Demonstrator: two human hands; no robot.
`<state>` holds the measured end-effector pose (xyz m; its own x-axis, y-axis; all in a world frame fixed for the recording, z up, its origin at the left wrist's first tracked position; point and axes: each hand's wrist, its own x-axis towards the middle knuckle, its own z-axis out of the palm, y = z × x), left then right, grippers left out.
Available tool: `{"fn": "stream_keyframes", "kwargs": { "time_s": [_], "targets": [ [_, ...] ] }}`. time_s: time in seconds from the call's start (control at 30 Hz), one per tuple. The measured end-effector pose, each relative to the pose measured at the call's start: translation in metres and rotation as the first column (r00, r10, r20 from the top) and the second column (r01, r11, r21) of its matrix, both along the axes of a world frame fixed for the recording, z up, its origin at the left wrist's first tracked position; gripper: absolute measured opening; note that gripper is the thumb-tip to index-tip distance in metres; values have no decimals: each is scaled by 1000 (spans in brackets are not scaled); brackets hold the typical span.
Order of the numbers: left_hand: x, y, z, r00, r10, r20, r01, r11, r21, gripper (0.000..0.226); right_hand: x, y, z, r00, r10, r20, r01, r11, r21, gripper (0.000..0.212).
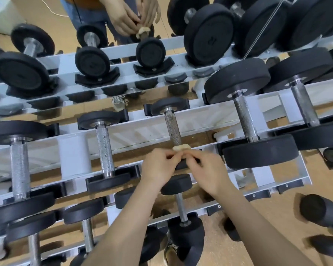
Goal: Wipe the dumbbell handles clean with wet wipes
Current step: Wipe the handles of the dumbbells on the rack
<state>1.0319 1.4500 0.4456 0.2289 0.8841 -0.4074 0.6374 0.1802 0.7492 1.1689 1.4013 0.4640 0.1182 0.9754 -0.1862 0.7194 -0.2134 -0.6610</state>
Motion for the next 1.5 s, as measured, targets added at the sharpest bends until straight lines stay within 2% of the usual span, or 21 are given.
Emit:
{"fn": "stream_keyframes", "kwargs": {
  "time_s": [0.07, 0.13, 0.2, 0.3, 0.37, 0.43, 0.5, 0.57, 0.63, 0.67, 0.73, 0.87, 0.97, 1.03, 1.1, 1.17, 1.23, 1.3, 1.37, 1.43, 1.5],
  "targets": [
    [20, 14, 1, 998, -55, -44, 56, 998, 26, 19, 8, -3, -4, 988, -139, -60, 134, 988, -80, 31],
    [34, 23, 1, 989, -118, -86, 124, 990, 73, 15, 13, -2, -12, 986, -164, -31, 160, 982, -100, 33],
    [31, 28, -3, 977, -184, -105, 195, 976, 100, 12, 15, 1, -15, 988, -148, -34, 143, 983, -115, 39],
    [5, 27, -10, 969, -235, -78, 241, 967, 88, 24, 14, 8, -13, 990, -69, -120, 42, 976, -215, 35],
    [-9, 25, -13, 967, -235, -95, 246, 962, 118, 28, 9, 13, -15, 995, -8, -100, -10, 983, -184, 32],
    [-13, 24, -15, 968, -218, -120, 235, 960, 152, 22, 5, 13, -19, 994, -35, -105, 21, 991, -131, 26],
    [-12, 23, -17, 977, -166, -133, 188, 968, 167, 17, 7, 11, -20, 980, -140, -143, 128, 988, -92, 20],
    [-9, 20, -20, 990, -92, -111, 109, 981, 163, 19, 5, 15, -15, 974, -199, -111, 188, 976, -106, 21],
    [-2, 17, -24, 997, 18, -75, -8, 992, 127, 23, -3, 26, -9, 982, -183, 50, 188, 973, -135, 46],
    [2, 18, -26, 994, 98, -38, -95, 992, 87, 24, -8, 33, -8, 975, -157, 157, 179, 974, -141, 51],
    [8, 19, -29, 967, 250, 53, -250, 968, -10, 24, -17, 45, -8, 954, -137, 267, 174, 977, -122, 41],
    [7, 16, -31, 909, 372, 189, -356, 928, -111, 21, -22, 49, -16, 947, -155, 280, 192, 975, -109, 22],
    [7, 14, -35, 874, 423, 239, -400, 906, -140, 19, -14, 47, -14, 967, -146, 210, 178, 974, -139, 18],
    [12, 16, -37, 862, 443, 247, -424, 897, -128, 20, -4, 48, -14, 973, -231, 5, 229, 959, -169, 22],
    [18, 21, -36, 836, 481, 265, -465, 876, -124, 21, 3, 51, -17, 934, -315, -170, 287, 943, -169, 24],
    [23, 31, -34, 802, 529, 277, -526, 846, -93, 23, 3, 61, -23, 890, -392, -235, 375, 920, -115, 14],
    [28, 44, -32, 757, 578, 304, -593, 803, -50, 19, -5, 76, -25, 829, -469, -305, 483, 875, -33, 14],
    [33, 49, -29, 733, 593, 334, -624, 781, -17, 12, -12, 85, -28, 858, -454, -242, 485, 870, 88, 12],
    [32, 43, -29, 784, 536, 314, -576, 816, 47, 11, -14, 75, -32, 950, -311, -33, 312, 933, 178, 2],
    [26, 29, -33, 844, 464, 270, -495, 867, 56, 15, -15, 54, -35, 972, -171, 163, 137, 969, 204, 14],
    [20, 16, -37, 882, 395, 257, -413, 911, 19, 24, -14, 45, -32, 968, -150, 201, 109, 974, 198, 16]
  ]
}}
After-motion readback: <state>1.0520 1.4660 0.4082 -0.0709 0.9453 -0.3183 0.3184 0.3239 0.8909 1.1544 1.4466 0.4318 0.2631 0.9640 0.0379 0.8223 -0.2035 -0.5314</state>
